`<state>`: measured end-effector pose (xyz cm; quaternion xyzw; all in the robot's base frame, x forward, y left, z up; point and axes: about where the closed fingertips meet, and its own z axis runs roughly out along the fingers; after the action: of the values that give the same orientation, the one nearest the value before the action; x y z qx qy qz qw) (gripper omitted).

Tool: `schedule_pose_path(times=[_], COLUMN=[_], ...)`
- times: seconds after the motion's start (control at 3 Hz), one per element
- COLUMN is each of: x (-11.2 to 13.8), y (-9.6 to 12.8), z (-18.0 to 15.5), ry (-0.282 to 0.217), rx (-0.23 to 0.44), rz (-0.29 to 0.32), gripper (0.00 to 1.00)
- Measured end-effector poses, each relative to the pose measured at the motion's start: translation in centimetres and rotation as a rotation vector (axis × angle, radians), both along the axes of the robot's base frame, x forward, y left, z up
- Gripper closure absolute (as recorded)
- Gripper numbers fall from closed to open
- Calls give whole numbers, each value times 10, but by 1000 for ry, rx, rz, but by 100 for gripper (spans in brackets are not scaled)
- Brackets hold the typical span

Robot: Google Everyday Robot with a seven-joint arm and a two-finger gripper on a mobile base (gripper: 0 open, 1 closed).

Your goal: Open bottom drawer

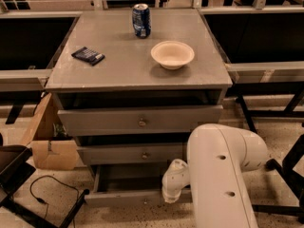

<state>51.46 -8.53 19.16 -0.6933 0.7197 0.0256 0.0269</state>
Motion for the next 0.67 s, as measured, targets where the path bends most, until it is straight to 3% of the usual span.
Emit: schedule_pose_path(times=[0.67], x=[2], y=[0], z=[4], ry=[0], rx=[0], rz=[0], gripper=[100])
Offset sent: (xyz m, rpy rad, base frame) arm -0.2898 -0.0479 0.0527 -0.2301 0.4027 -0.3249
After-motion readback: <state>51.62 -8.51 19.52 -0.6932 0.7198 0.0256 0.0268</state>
